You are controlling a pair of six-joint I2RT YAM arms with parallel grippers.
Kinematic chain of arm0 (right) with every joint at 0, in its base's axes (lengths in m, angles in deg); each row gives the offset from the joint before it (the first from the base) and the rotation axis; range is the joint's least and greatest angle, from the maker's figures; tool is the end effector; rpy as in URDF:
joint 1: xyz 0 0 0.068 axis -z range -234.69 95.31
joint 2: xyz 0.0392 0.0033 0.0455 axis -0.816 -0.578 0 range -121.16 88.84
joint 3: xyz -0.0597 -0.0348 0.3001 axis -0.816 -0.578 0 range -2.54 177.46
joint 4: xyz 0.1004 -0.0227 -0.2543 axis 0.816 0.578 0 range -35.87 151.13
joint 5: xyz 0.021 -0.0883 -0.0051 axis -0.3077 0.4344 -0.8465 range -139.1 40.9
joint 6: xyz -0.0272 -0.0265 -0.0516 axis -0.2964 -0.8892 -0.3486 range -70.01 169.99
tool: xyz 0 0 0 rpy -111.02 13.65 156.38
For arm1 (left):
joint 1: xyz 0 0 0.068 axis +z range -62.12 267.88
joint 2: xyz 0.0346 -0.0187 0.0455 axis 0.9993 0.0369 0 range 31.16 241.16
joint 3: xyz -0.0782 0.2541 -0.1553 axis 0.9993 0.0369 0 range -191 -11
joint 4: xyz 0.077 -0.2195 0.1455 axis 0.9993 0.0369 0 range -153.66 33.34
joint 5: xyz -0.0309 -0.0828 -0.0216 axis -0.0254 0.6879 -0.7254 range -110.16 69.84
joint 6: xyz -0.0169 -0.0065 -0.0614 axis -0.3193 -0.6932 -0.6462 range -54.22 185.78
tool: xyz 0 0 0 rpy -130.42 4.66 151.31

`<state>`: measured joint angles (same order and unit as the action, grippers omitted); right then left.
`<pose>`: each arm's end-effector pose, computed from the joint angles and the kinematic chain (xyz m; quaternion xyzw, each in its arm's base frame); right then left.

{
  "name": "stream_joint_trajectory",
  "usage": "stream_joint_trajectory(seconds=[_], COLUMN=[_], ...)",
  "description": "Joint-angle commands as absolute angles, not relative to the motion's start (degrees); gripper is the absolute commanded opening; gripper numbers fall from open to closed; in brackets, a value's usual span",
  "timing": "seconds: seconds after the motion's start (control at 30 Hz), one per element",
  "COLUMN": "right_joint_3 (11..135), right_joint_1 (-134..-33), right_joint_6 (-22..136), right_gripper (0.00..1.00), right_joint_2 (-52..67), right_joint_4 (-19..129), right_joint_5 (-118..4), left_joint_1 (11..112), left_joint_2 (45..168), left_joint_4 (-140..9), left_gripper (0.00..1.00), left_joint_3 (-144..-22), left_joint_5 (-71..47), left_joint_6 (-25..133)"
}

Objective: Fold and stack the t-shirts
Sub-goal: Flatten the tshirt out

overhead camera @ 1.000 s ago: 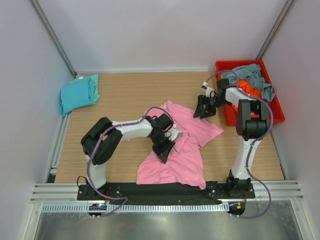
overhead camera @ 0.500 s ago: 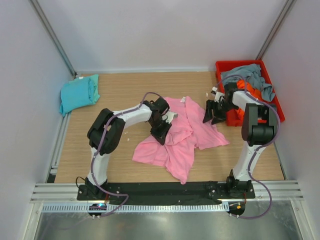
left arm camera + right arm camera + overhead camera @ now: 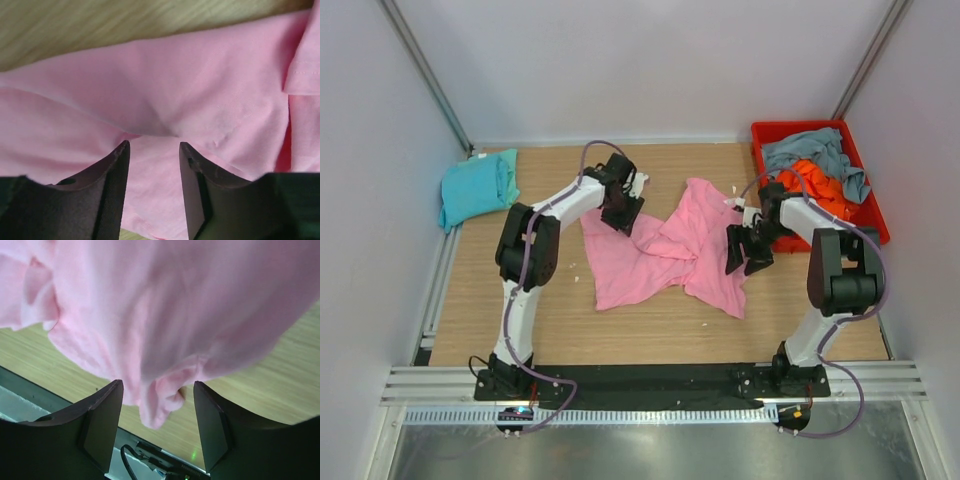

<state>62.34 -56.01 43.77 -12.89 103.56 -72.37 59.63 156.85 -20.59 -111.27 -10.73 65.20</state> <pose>0.3311 0.0272 0.1809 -0.0710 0.9764 0.2000 0.0404 0.4362 -0.2437 0.1860 0.2491 0.9470 -0.1245 0.1600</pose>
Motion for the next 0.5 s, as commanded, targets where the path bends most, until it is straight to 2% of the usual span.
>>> stream_joint_trajectory(seconds=[0.0,0.23,0.3,0.47], right_joint_3=[63.73,70.31,71.64,72.78], right_joint_1=[-56.97,-57.32,-57.67,-58.99], right_joint_6=[41.47,35.68,34.88,34.08], right_gripper=[0.64,0.67,0.67,0.65], right_joint_2=[-5.57,7.00,7.37,4.74], right_joint_4=[107.21,104.68,102.92,96.52], right_joint_5=[-71.78,-69.74,-70.63,-72.74], left_joint_1=[59.76,59.93,60.02,64.13], left_joint_2=[151.76,138.23,136.46,132.68], left_joint_4=[-23.76,-24.98,-25.07,-28.49], left_gripper=[0.47,0.65,0.69,0.73], left_joint_3=[-113.84,-104.70,-102.25,-96.88], left_joint_5=[-15.24,-9.79,-10.92,-16.98], left_joint_6=[66.57,62.62,62.79,62.70])
